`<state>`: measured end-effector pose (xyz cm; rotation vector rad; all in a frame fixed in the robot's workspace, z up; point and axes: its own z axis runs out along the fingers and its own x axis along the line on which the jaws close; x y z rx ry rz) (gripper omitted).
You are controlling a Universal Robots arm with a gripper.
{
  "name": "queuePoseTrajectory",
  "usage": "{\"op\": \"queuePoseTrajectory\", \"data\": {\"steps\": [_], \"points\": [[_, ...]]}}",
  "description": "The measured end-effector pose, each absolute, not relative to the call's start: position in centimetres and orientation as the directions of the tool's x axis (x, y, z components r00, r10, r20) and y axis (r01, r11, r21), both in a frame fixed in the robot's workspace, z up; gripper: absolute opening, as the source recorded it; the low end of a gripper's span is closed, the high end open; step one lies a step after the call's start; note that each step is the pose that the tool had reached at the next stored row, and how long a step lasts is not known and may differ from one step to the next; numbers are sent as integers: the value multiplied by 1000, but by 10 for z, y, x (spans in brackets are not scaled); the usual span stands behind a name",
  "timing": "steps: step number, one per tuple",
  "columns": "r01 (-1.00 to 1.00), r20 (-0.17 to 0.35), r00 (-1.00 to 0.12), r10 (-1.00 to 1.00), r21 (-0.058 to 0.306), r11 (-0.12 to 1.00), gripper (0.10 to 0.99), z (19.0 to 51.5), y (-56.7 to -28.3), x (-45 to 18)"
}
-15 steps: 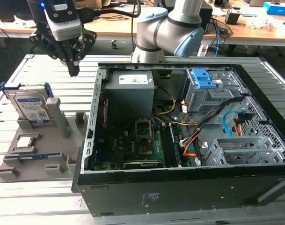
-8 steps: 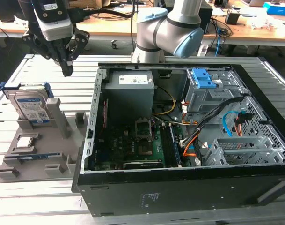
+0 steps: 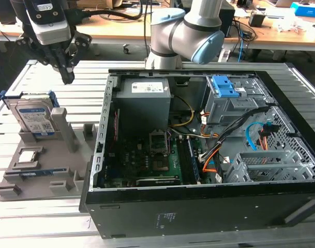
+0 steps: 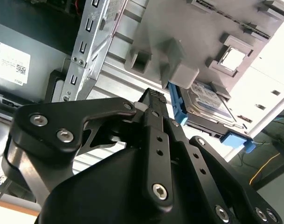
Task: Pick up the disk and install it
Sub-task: 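Reach for the disk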
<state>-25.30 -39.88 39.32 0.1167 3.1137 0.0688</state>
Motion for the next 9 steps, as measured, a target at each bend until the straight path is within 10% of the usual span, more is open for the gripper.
{"op": "queuePoseTrajectory", "data": {"steps": [9], "points": [[74, -23, -997, 75, 45, 996, 106, 393, -399, -272]]}}
